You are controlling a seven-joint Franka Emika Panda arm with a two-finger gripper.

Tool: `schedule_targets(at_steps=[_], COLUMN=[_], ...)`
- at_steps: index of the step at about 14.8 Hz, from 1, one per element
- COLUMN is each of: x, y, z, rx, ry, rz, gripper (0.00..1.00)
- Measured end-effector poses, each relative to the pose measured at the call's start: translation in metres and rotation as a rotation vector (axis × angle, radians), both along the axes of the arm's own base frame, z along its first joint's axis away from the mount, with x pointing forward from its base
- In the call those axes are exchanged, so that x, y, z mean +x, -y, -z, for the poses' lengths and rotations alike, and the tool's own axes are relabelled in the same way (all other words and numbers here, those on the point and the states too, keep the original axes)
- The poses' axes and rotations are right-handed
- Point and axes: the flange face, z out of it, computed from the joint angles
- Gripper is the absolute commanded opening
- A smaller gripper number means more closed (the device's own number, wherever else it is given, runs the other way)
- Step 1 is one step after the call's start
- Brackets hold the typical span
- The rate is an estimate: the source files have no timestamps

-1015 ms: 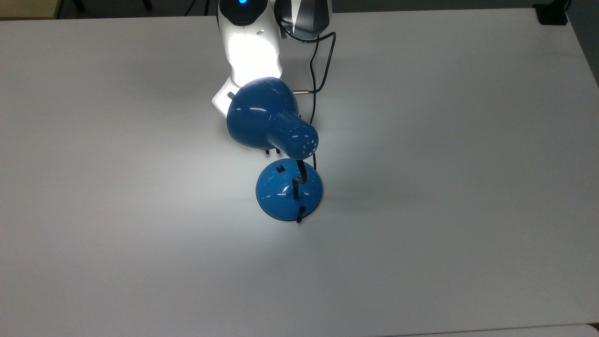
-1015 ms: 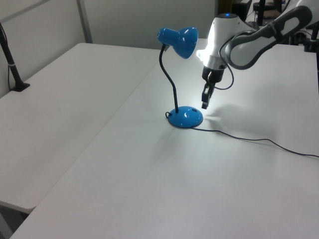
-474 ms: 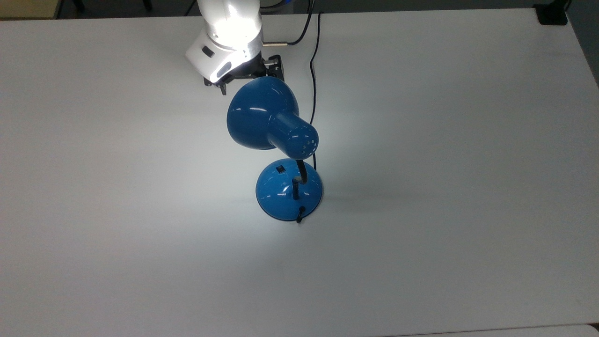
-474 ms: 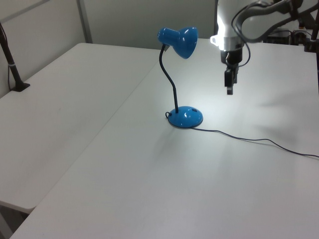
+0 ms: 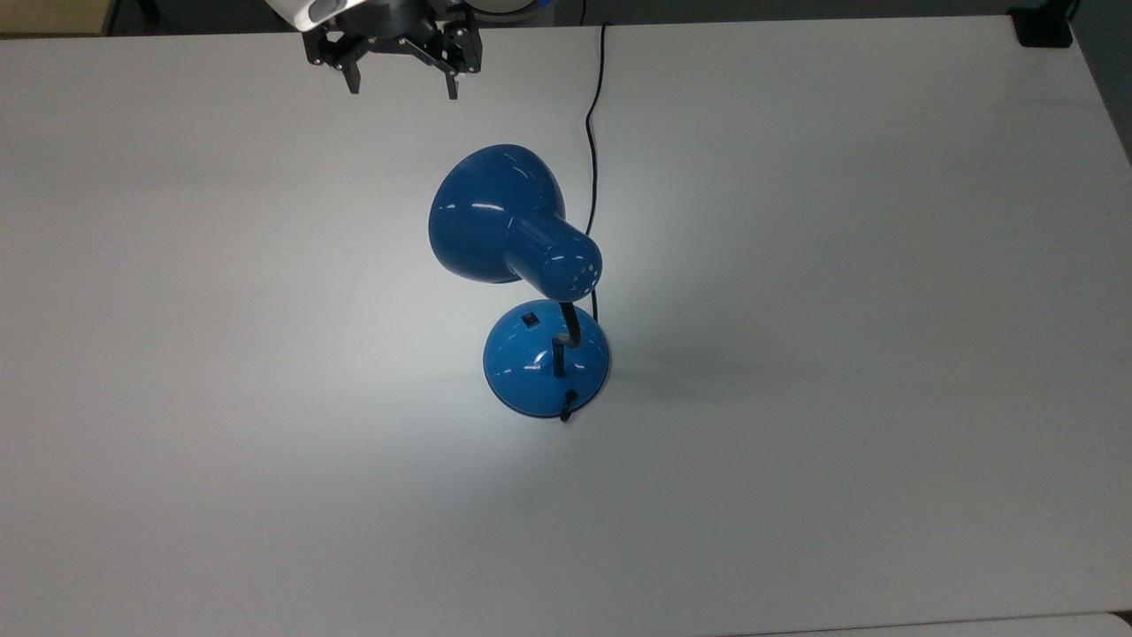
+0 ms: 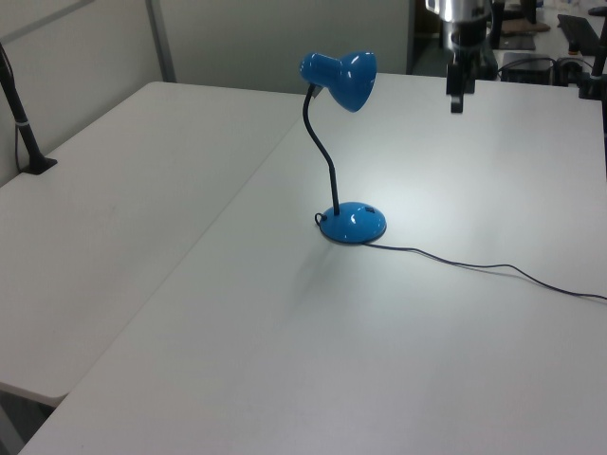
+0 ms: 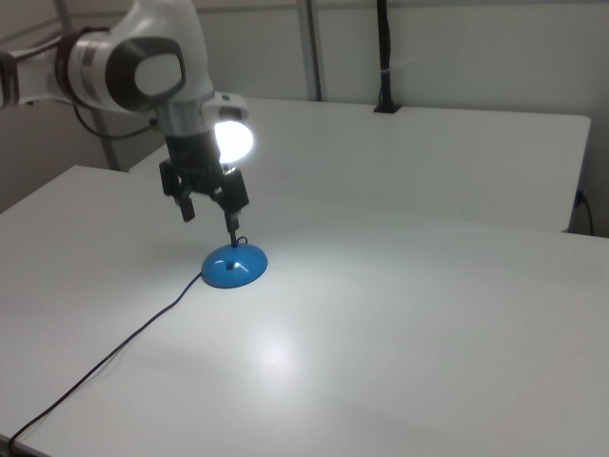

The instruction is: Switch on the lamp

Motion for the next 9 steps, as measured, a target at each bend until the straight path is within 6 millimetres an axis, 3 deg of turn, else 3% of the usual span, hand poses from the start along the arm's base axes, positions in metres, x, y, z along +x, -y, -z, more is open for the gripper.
schedule_targets(at_steps=[4, 9], x=[0.007, 0.012], y=[0.005, 0.010], z=[-0.043, -0.054], rx=[0.014, 0.031], ry=[0.092, 0.136], rz=[0.015, 0.028], gripper=[1.00, 1.00])
